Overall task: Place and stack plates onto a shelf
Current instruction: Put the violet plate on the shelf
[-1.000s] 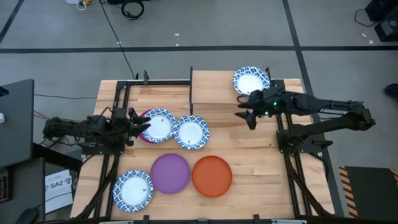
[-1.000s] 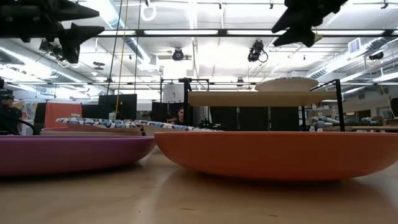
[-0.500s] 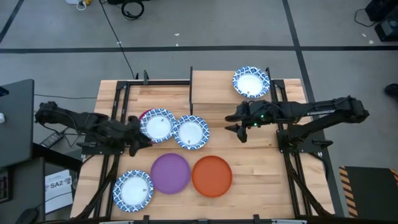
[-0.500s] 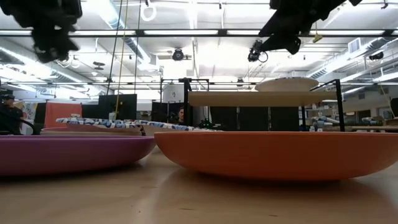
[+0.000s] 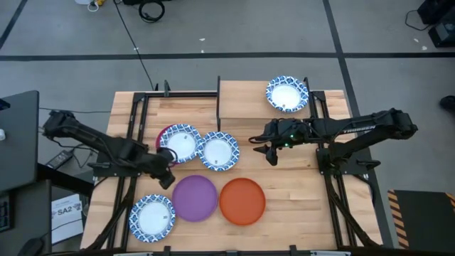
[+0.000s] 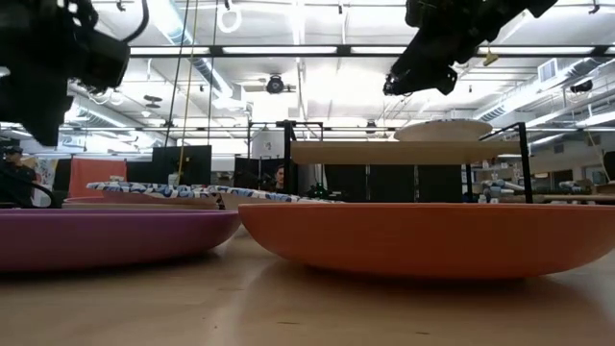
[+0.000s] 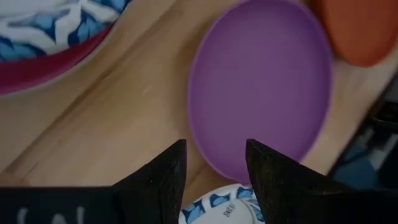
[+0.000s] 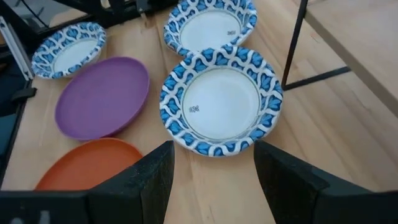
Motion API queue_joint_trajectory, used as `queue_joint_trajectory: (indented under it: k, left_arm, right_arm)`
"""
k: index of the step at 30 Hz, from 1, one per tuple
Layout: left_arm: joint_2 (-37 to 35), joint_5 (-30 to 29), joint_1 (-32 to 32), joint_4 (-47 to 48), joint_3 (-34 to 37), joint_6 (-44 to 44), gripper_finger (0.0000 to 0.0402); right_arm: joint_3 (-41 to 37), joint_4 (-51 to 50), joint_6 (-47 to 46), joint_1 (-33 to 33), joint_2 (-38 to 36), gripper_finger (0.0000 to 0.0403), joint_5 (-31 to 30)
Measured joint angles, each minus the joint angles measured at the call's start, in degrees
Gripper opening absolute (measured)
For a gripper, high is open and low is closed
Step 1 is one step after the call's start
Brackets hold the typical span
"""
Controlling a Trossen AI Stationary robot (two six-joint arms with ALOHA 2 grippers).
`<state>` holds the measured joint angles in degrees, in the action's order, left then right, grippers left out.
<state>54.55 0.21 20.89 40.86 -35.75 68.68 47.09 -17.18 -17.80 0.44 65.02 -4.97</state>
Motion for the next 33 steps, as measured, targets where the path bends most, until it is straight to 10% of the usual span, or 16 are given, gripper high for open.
queue_joint_trajectory:
  k: [33]
  left_arm:
    - [25.46,-0.37,-0.02,-10.67,-0.02,1.19,0.0171]
  right_arm:
    - [0.0,1.28,4.5,-0.01,0.49,0.0226,0.07]
